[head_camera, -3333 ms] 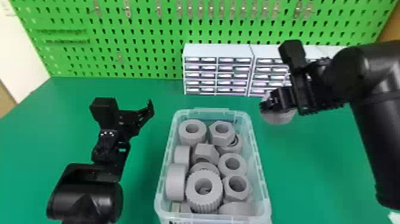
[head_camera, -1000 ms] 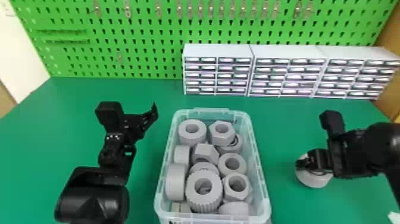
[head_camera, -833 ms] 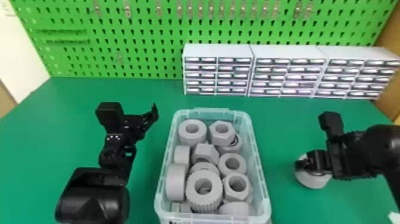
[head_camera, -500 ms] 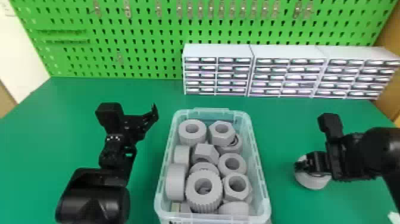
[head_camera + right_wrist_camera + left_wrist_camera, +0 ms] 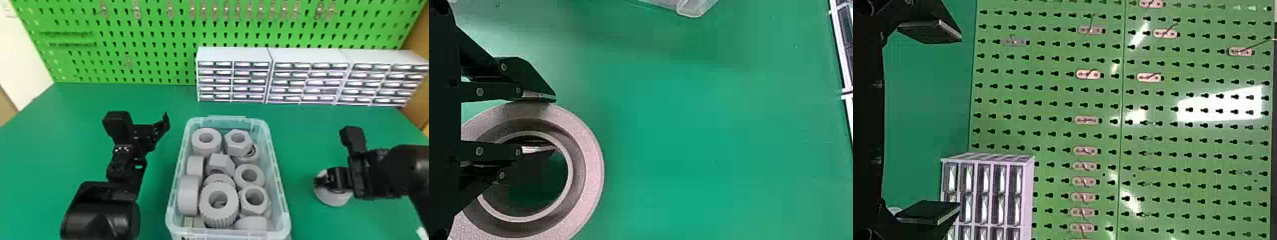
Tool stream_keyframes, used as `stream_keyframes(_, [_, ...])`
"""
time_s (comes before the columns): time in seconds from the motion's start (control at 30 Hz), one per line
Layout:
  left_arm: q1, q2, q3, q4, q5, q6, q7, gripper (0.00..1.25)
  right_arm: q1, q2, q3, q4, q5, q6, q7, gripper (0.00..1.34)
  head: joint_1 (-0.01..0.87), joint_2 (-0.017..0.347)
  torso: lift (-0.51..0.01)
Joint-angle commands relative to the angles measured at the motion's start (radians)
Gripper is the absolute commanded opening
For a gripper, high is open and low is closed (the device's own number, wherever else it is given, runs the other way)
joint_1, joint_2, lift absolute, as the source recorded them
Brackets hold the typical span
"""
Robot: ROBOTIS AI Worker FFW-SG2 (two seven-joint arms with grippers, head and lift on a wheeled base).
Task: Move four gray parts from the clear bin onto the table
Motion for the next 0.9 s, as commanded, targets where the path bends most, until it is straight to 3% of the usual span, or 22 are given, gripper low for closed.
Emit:
stream_keyframes(0.0, [0.0, -0.002, -0.001, 0.0, -0.002, 0.0, 0.0, 1.15, 0.001, 0.0, 0.004, 0.0, 0.0, 0.0, 0.0, 0.24, 0.693, 0.072, -0.052])
stream_keyframes(0.17, [0.0, -0.003, -0.001, 0.0, -0.005, 0.0, 0.0, 1.15, 0.0, -0.006, 0.013, 0.0, -0.001, 0.003, 0.0, 0.25, 0.693, 0.072, -0.052])
stream_keyframes(0.3, [0.0, -0.005, 0.001, 0.0, -0.006, 0.0, 0.0, 1.15, -0.002, -0.006, 0.014, 0.0, 0.0, 0.003, 0.0, 0.46, 0.693, 0.072, -0.052])
stream_keyframes(0.4, [0.0, -0.005, 0.001, 0.0, -0.006, 0.0, 0.0, 1.15, 0.0, -0.007, 0.014, 0.0, -0.001, 0.003, 0.0, 0.49, 0.693, 0.072, -0.052])
stream_keyframes(0.5, [0.0, -0.005, 0.001, 0.0, -0.006, 0.0, 0.0, 1.15, 0.0, -0.007, 0.018, 0.002, -0.001, 0.003, 0.0, 0.62, 0.693, 0.072, -0.052])
stream_keyframes(0.87, [0.0, -0.005, 0.004, 0.0, -0.006, 0.0, 0.0, 1.15, -0.005, -0.004, 0.024, 0.003, 0.0, 0.003, 0.0, 0.63, 0.693, 0.072, -0.052])
